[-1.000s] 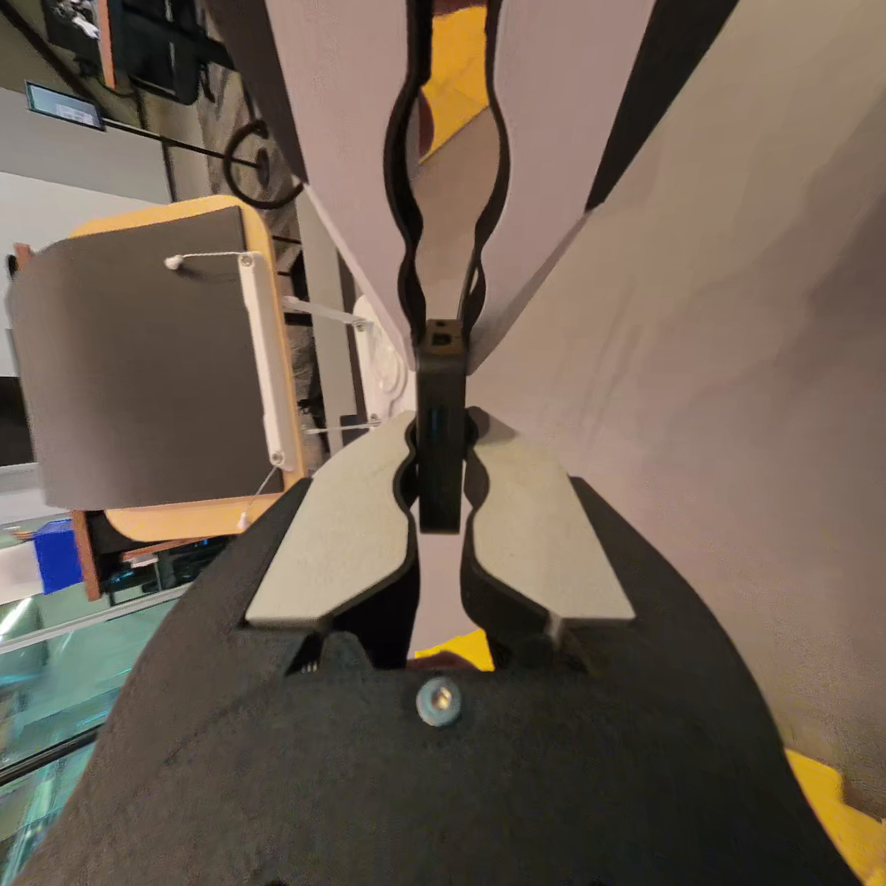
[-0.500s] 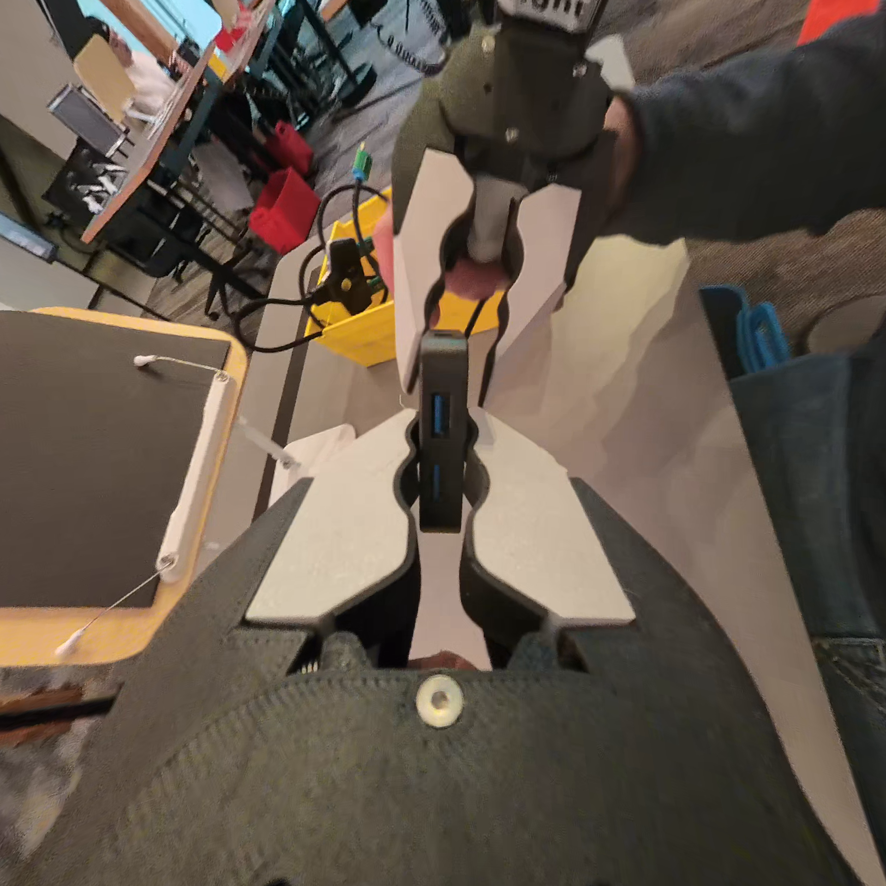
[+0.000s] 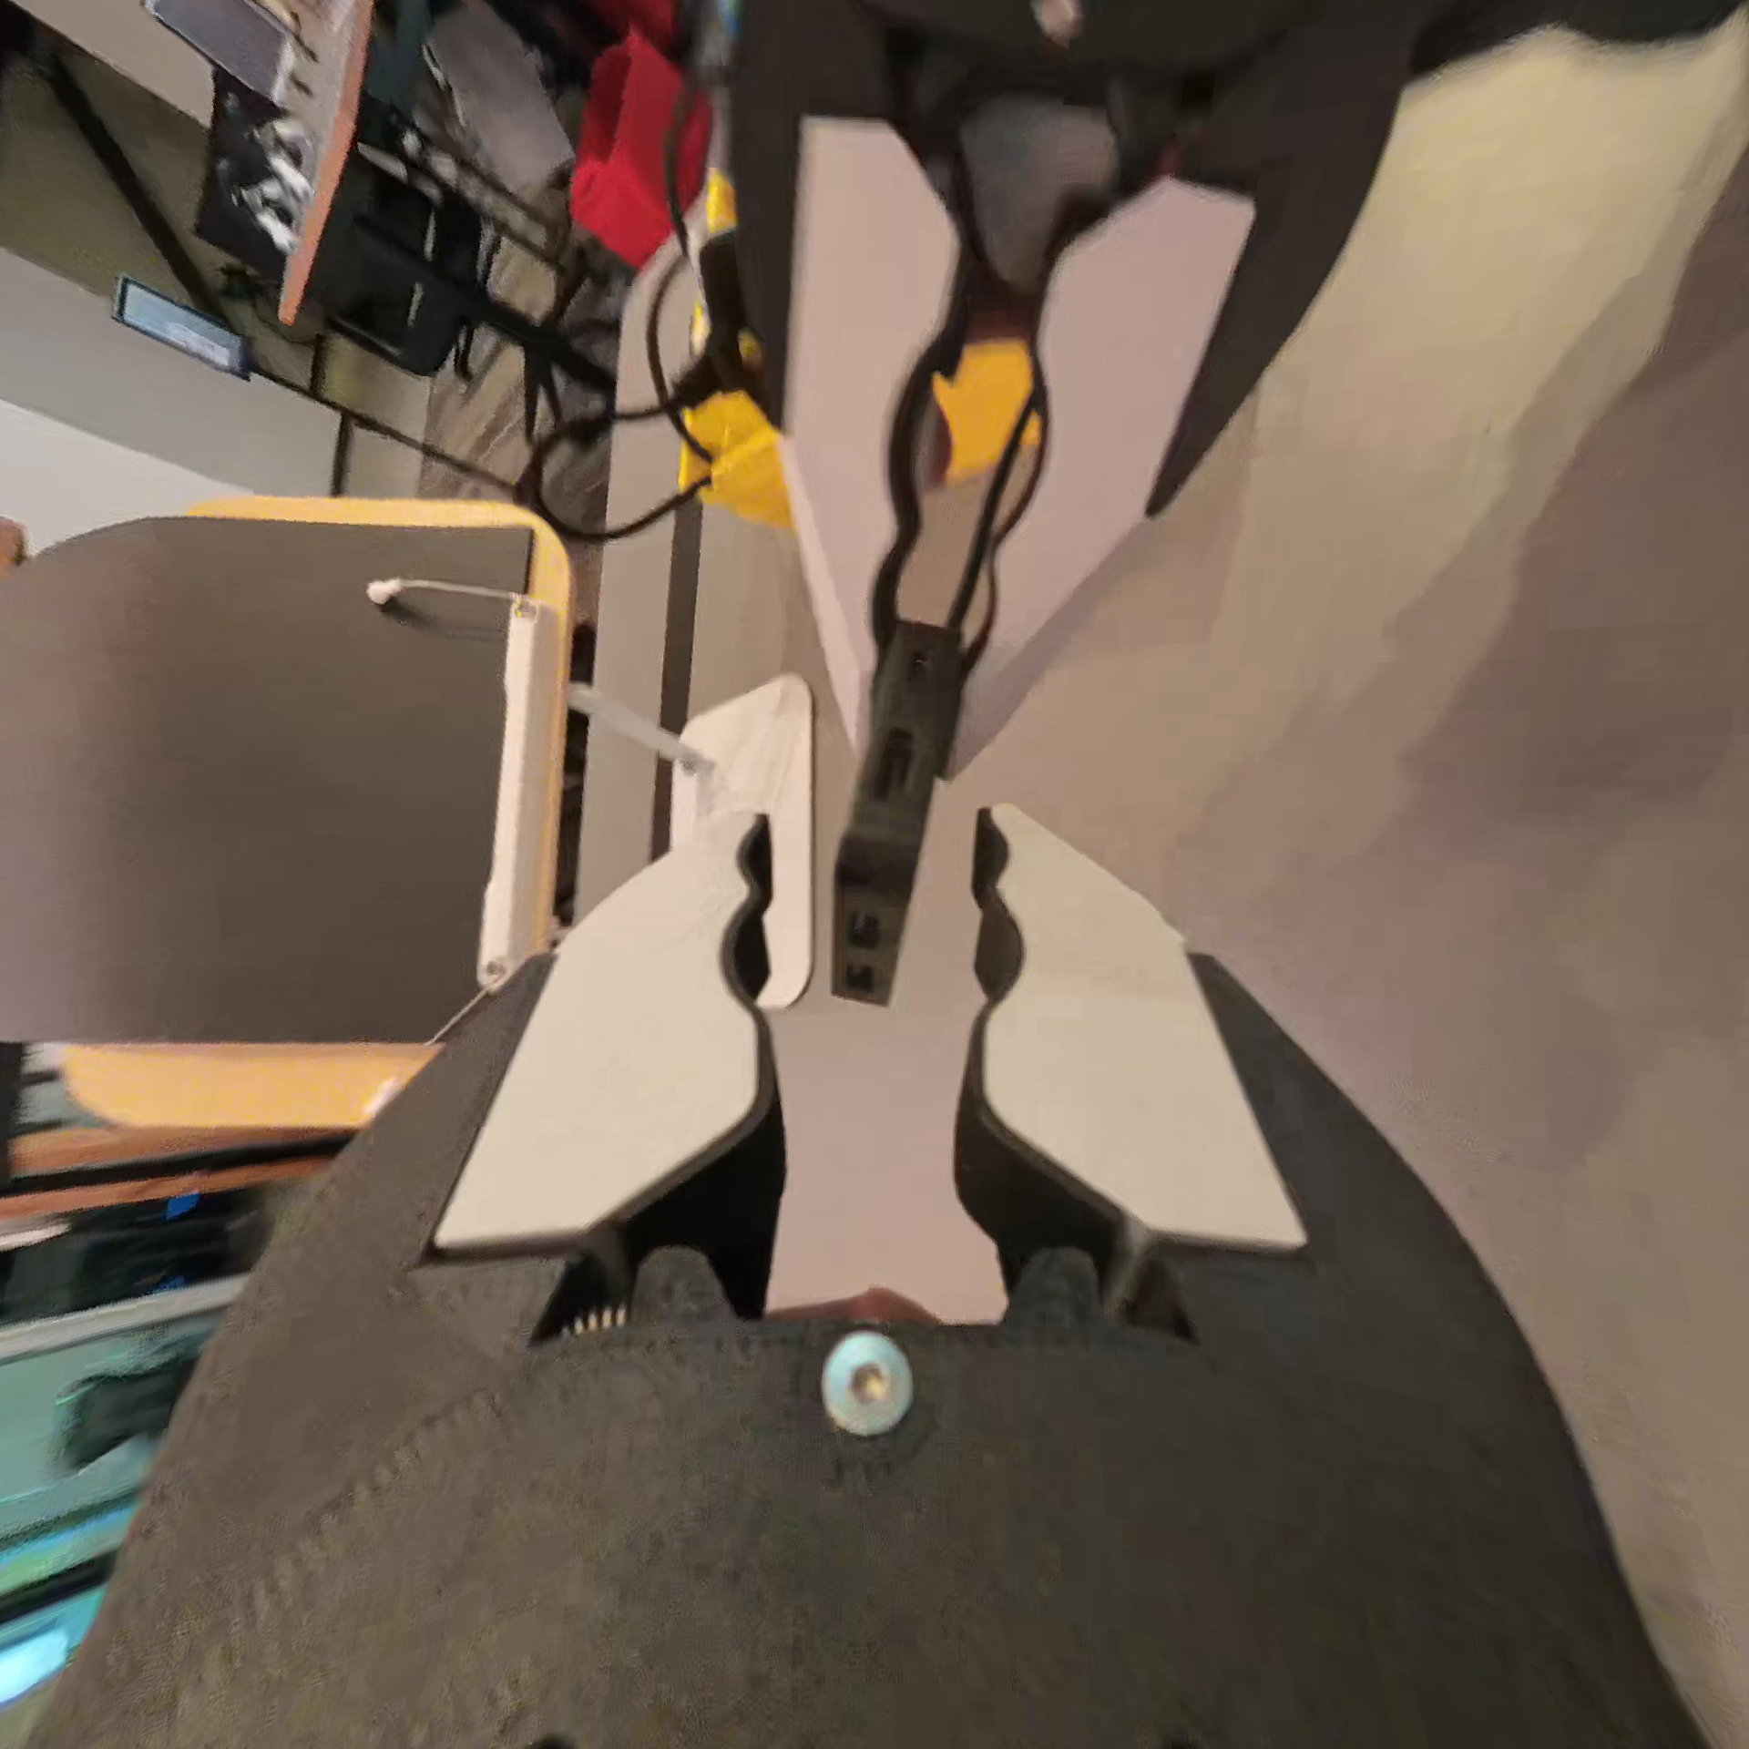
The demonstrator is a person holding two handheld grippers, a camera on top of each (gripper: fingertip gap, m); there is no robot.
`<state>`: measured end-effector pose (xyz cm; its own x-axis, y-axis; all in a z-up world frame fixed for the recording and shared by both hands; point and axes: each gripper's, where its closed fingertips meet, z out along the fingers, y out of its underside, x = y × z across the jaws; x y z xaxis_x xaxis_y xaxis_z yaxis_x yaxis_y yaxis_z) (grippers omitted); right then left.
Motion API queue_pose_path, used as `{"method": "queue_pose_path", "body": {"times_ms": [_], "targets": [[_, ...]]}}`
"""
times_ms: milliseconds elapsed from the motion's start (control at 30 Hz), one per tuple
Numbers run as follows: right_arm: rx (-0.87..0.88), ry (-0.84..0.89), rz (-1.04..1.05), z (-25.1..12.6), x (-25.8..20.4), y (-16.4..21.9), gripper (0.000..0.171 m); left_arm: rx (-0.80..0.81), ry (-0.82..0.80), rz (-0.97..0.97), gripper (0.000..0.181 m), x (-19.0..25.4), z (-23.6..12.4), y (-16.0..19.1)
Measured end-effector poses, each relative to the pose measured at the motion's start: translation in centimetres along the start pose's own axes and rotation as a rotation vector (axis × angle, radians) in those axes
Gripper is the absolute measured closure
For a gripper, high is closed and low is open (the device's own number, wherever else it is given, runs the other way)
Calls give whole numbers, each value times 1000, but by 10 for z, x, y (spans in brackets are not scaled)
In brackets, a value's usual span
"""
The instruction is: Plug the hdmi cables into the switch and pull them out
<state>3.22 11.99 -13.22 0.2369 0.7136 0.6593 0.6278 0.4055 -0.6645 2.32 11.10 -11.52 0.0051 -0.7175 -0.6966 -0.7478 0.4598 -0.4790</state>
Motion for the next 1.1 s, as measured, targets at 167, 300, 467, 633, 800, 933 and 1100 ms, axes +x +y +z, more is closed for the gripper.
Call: {"method": "queue_pose_path", "body": {"times_ms": [167, 300, 467, 633, 800, 933, 1100], "targets": [[-78, 50, -88, 1, -3, 0, 159, -207, -48, 131, 168, 6, 12, 19], [15, -24, -47, -8, -10, -11, 153, -143, -2, 119, 168, 9, 4, 14], [104, -160, -5, -22, -22, -17, 130, -125, 65, 161, 168, 8, -14, 10], [478, -261, 288, -62, 4, -59, 142, -42, 189, 138, 168, 9, -37, 3], [457, -143, 359, -56, 36, -42, 138, 107, 315, 43, 168, 11, -61, -12], [368, -181, 138, -36, 2, -44, 121, 241, 380, -32, 168, 13, -68, -28], [479, -67, 22, -34, -13, -79, 155, 319, 380, -98, 168, 10, -58, -32]]}}
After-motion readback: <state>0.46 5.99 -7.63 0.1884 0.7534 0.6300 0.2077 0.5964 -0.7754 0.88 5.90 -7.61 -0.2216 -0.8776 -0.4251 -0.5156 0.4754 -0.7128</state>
